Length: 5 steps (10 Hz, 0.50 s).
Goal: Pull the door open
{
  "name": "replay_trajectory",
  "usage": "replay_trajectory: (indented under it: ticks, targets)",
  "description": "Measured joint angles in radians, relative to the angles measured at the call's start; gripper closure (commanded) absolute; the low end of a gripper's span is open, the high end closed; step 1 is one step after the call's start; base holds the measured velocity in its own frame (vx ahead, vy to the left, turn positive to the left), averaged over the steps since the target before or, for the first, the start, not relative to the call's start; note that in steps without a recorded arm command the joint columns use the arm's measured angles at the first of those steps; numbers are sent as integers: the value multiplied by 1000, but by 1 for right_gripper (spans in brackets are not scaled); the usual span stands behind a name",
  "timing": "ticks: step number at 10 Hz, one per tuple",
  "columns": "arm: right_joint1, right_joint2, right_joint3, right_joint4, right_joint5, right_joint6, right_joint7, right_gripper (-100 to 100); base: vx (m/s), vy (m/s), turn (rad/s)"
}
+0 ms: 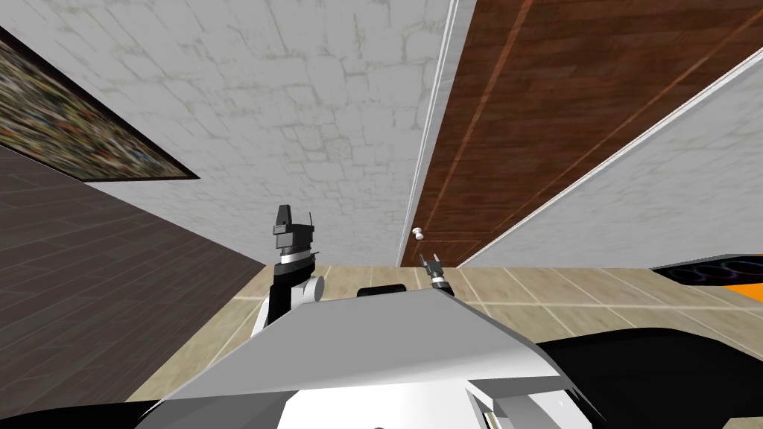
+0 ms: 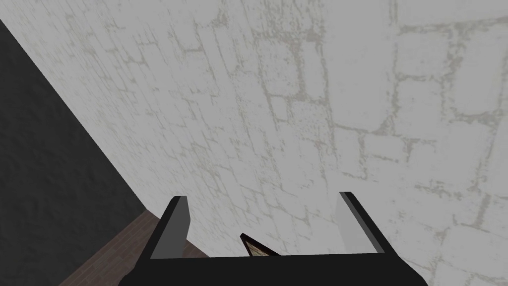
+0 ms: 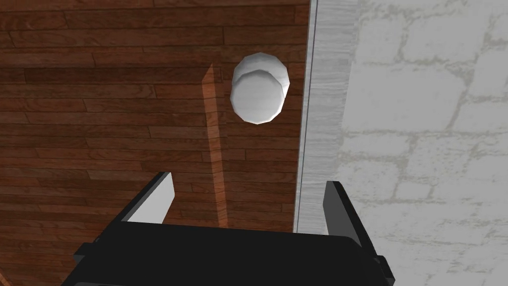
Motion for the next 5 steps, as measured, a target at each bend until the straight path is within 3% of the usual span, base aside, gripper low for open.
replay_trajectory:
  ticks: [3,5]
  targets:
    - [3,-10,-15,10,-8,-5,-5,-100,162,28,105]
    - [-8,-18,-28,45,-15,-21,-14,-100,167,11,116]
